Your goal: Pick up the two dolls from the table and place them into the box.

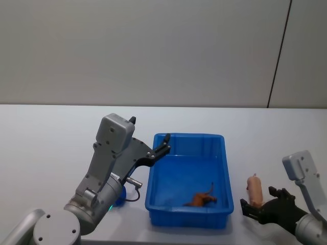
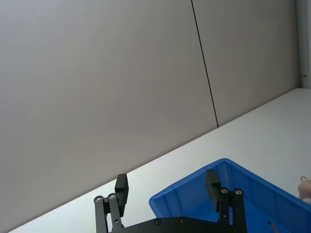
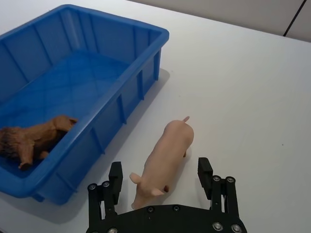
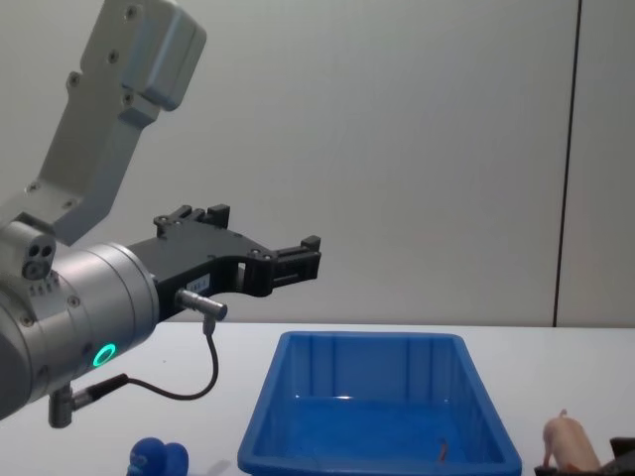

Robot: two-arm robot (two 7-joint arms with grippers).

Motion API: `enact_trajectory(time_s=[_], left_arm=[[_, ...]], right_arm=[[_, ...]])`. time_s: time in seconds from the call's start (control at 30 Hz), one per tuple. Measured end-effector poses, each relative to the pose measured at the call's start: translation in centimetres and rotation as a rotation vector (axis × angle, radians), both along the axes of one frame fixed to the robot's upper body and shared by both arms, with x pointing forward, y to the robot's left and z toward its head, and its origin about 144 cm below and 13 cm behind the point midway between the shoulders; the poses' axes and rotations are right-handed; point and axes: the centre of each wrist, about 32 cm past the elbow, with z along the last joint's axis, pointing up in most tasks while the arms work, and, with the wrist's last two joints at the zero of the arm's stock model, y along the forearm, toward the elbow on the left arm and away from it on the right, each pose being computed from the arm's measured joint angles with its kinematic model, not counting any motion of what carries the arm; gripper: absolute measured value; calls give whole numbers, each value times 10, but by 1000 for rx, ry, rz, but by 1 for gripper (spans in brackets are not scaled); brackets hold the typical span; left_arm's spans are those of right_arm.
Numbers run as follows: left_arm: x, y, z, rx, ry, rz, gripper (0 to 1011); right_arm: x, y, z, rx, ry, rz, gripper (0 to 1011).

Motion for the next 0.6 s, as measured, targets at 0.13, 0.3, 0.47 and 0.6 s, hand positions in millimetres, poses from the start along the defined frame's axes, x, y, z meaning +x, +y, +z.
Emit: enact_trajectory(time_s=[0.13, 0.3, 0.47, 0.6], left_arm=[[0, 0, 0, 0, 0, 0, 1002], [0, 0, 0, 0, 0, 0, 1002], [0, 0, 0, 0, 0, 0, 1002], [0, 0, 0, 0, 0, 0, 1002]], right_arm=[[2, 1, -2, 0, 10, -13, 890], [5, 2, -3, 8, 25, -34, 755], [8, 3, -4, 17, 39, -49, 592], [9, 3, -5, 23, 47, -57, 477]])
